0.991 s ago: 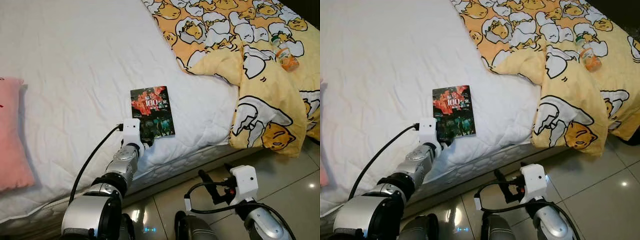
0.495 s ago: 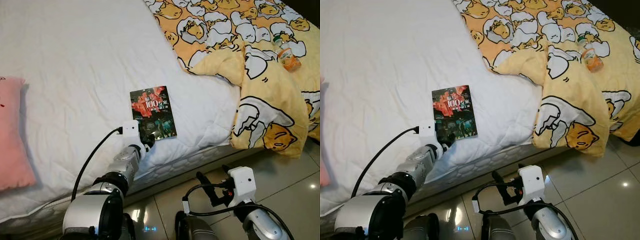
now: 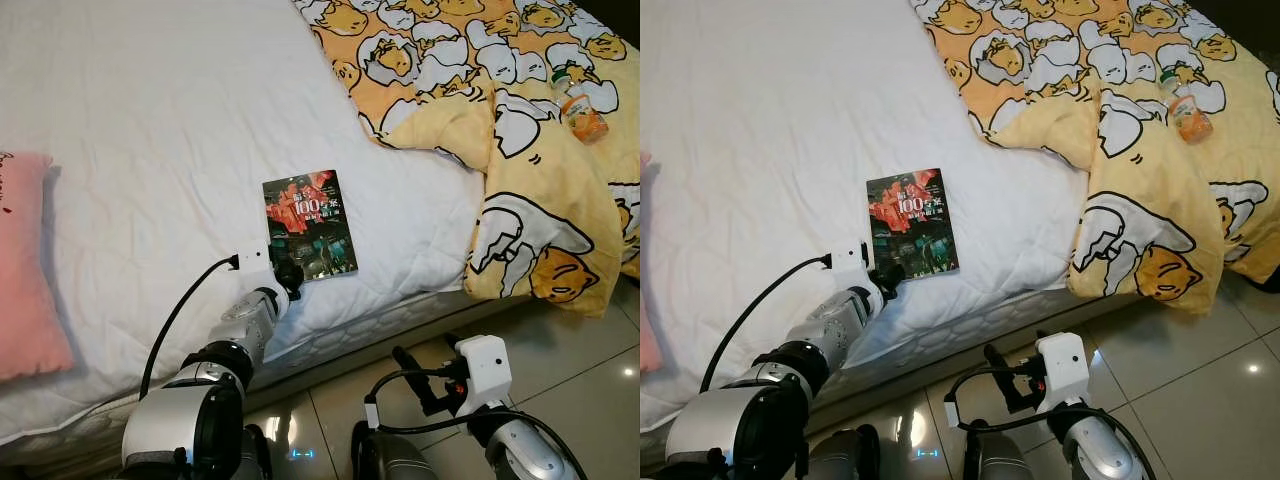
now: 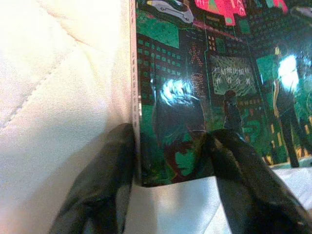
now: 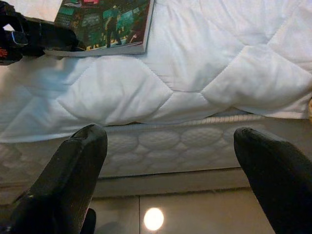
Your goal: Clean up the room
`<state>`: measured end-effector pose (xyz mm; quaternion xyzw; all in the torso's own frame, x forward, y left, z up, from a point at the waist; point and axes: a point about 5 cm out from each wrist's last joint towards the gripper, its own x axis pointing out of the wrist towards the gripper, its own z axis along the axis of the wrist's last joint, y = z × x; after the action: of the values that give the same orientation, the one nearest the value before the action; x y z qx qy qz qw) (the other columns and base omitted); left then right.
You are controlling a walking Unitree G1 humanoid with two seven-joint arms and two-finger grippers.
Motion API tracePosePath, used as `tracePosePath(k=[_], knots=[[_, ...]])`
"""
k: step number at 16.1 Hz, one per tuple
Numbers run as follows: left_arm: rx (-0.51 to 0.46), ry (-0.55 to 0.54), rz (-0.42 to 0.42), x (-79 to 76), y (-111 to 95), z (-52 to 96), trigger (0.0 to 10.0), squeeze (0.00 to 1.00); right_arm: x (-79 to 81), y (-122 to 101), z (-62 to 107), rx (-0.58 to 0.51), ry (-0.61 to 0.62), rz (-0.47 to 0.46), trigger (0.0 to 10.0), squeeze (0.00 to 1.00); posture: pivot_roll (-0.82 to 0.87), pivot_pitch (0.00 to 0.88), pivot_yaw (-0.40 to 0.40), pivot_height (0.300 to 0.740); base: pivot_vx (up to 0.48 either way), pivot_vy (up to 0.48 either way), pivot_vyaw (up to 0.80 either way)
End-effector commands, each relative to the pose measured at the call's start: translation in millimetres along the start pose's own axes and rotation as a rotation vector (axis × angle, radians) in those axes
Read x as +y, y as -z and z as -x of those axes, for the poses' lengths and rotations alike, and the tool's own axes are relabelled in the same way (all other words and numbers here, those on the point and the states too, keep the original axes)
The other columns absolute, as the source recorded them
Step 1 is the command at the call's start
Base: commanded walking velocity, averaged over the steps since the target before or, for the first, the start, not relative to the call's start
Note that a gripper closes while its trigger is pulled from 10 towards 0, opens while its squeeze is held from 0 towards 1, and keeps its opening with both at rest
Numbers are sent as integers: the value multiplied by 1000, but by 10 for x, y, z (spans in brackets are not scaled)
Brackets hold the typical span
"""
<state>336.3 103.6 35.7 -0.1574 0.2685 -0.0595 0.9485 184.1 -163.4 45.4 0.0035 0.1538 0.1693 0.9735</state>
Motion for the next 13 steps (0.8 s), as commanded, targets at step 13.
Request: tracePosePath(k=[13], knots=[[-89,90,268,70,-156,11,0,0,-10,-12,-15,-1,-6,2,10000,0,-156,195,-13,740,0,0,0]])
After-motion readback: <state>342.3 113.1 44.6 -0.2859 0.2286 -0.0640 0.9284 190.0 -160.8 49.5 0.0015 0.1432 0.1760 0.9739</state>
